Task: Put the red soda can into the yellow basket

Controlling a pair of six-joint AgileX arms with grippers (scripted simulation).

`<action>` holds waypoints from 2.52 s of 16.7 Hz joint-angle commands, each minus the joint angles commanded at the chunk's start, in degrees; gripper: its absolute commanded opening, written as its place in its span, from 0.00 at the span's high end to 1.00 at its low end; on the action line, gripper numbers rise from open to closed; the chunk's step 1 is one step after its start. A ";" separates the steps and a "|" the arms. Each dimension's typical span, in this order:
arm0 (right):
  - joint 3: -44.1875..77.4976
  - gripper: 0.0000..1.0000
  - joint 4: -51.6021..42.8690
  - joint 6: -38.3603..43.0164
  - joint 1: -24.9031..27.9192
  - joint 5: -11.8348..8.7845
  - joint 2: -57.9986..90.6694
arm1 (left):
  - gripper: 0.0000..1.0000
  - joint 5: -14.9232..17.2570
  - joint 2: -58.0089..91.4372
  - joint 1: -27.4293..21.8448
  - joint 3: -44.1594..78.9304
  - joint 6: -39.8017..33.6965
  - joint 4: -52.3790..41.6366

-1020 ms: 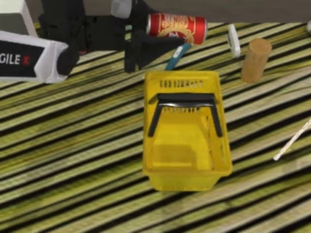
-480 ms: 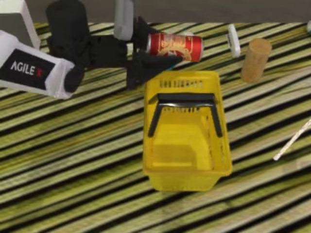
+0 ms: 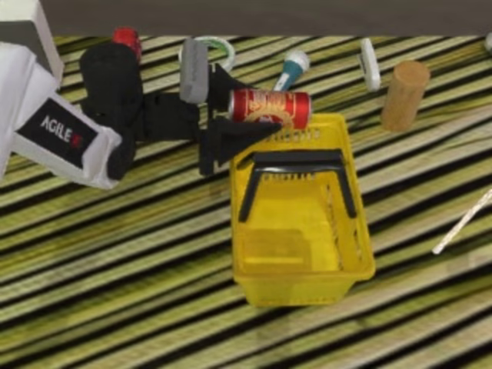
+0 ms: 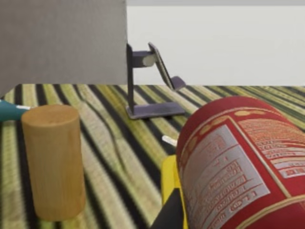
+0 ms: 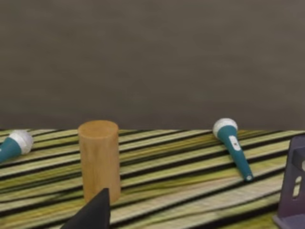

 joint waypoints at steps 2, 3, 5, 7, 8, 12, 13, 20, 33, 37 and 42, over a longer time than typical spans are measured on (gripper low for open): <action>0.00 0.00 0.00 0.00 0.00 0.00 0.00 | 0.92 0.00 0.00 0.00 0.00 0.00 0.00; 0.00 0.00 0.00 0.00 0.00 0.00 0.00 | 0.85 0.00 0.00 0.00 0.00 0.00 0.00; 0.00 0.00 0.00 0.00 0.00 0.00 0.00 | 0.70 0.00 0.00 0.00 0.00 0.00 0.00; 0.00 0.00 0.00 0.00 0.00 0.00 0.00 | 0.55 0.00 0.00 0.00 0.00 0.00 0.00; 0.00 0.00 0.00 0.00 0.00 0.00 0.00 | 0.47 0.00 0.00 0.00 0.00 0.00 0.00; 0.00 0.00 0.00 0.00 0.00 0.00 0.00 | 0.17 0.00 0.00 0.00 0.00 0.00 0.00; 0.00 0.00 0.00 0.00 0.00 0.00 0.00 | 0.10 0.00 0.00 0.00 0.00 0.00 0.00; 0.00 0.00 0.00 0.00 0.00 0.00 0.00 | 0.00 0.00 0.00 0.00 0.00 0.00 0.00; 22.60 0.00 -18.45 -12.52 8.28 0.04 23.44 | 0.00 -13.48 -22.85 3.31 -12.04 -3.17 -12.35; 43.44 0.00 -32.52 -22.64 14.77 0.24 45.15 | 0.00 -25.48 -43.90 6.54 -23.91 -4.68 -23.61; 72.47 0.00 -51.32 -36.41 23.75 0.33 76.02 | 0.00 -41.96 -75.65 11.05 -40.52 -5.54 -38.60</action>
